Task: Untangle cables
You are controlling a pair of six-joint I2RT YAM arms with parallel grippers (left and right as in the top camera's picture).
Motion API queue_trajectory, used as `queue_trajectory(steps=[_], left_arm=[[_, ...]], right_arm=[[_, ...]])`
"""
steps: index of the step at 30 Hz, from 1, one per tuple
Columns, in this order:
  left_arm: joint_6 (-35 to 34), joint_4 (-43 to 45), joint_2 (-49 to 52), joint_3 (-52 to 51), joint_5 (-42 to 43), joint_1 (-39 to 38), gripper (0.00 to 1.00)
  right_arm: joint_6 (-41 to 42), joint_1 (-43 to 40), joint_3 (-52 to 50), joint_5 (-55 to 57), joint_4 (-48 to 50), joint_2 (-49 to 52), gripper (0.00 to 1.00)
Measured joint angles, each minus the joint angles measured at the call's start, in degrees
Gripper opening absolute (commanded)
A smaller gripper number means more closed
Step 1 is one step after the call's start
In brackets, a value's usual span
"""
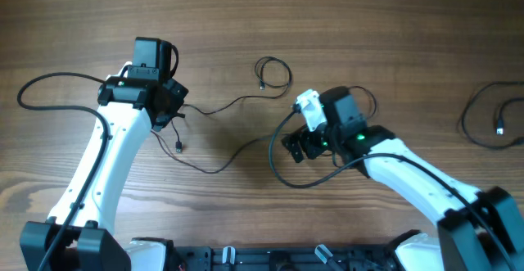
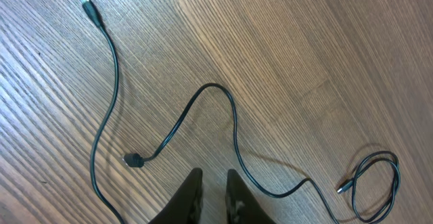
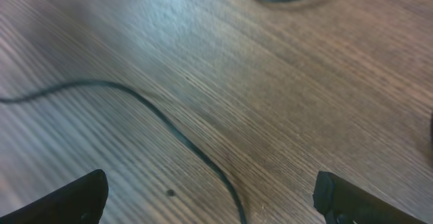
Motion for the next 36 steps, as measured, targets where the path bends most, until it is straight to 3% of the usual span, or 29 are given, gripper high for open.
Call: queue_trajectory(steps=[2,5,6,7,8,10,13,16,20,23,25,31,36], left_arm=[[0.0,0.0,0.0,0.0,0.02,0.0,0.17],[-0.2,0.09,0.0,0.0,0.17,0.0,0.32],[-0.17,0.02,0.0,0.0,0.17,0.0,0.36],[-0.33,0.02,0.0,0.0,0.22,0.0,0.46],[-0.31,0.04,0.0,0.0,0.28,0.0,0.59],[-0.31,0.04,0.0,0.0,0.42,0.0,0.75],[-0.17,-0.02,0.0,0.0,0.61,0.0,0.99],[-0.37,-0.63,0.0,0.0,0.74,0.0,1.0],[-0.39,-1.05,0.0,0.0,0.66,0.0,1.0],[-0.39,-1.05,0.0,0.0,0.63,0.0,1.0],[-0.39,-1.03,0.0,0.0,0.63,0.0,1.0],[-0.39,-1.05,0.0,0.0,0.63,0.0,1.0],[-0.39,-1.07,0.0,0.0,0.66,0.0,1.0]], right_arm=[[-0.5,1.57,0.0,2.97,2.45,2.73,0.93],[-1.16,3.96,0.0,5.31,5.51,8.39,0.8],[-1.38,4.57,0.02,5.92,6.58,9.42,0.7],[-1.79,5.07,0.13,6.78,8.13,10.25,0.48],[-1.92,5.4,0.28,7.8,9.05,10.88,0.34],[-2.14,5.64,0.55,10.29,10.43,11.85,0.05],[-1.7,5.64,0.92,12.87,10.88,12.39,0.04],[0.17,5.86,1.53,16.94,9.57,12.39,0.04],[4.26,4.81,4.81,23.47,-2.29,11.39,0.04],[6.36,1.38,6.78,25.77,-12.83,6.01,0.04],[7.17,-2.01,9.81,26.36,-14.47,-0.94,0.04],[6.49,-15.08,17.05,26.99,-2.49,-19.96,0.04],[5.05,-22.75,17.0,27.43,13.4,-23.08,0.04]])
